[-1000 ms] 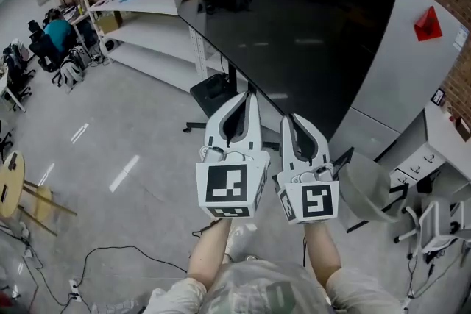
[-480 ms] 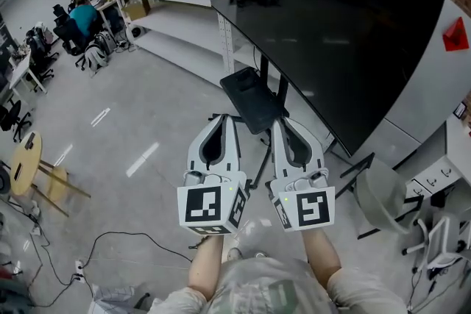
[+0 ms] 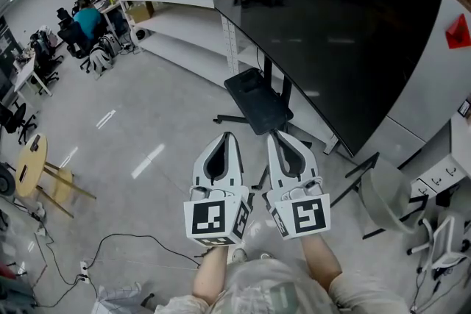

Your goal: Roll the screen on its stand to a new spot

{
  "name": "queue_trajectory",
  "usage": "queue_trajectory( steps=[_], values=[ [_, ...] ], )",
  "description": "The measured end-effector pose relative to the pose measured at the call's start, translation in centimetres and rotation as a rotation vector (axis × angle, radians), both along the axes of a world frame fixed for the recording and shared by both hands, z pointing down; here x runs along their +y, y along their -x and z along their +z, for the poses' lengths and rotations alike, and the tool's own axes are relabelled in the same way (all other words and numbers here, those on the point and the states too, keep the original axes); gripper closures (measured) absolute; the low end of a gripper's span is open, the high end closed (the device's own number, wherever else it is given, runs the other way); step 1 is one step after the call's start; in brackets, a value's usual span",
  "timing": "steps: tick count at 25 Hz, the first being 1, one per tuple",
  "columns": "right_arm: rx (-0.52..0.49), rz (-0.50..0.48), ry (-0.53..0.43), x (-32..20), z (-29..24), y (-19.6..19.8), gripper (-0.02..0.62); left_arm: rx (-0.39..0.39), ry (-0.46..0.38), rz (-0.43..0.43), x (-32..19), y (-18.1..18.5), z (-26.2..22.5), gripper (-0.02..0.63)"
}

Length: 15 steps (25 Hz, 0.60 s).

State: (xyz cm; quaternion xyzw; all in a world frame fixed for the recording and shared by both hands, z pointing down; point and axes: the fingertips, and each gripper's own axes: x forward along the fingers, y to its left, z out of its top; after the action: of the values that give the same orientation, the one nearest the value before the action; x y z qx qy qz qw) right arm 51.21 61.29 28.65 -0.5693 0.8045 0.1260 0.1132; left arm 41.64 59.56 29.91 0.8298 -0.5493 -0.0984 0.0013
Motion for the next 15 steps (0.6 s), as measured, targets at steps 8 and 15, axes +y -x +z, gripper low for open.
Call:
queue_trajectory(
  steps=[8, 15],
  values=[
    [0.006, -0.004, 0.012, 0.3, 0.3, 0.2, 0.569, 0.006, 0.006, -0.009, 0.5, 0.4, 0.2, 0.591],
    [0.001, -0.018, 0.015, 0.9, 0.6, 0.5, 0.569, 0.006, 0.009, -0.011, 1.1, 0.5, 0.5, 0.591]
  ],
)
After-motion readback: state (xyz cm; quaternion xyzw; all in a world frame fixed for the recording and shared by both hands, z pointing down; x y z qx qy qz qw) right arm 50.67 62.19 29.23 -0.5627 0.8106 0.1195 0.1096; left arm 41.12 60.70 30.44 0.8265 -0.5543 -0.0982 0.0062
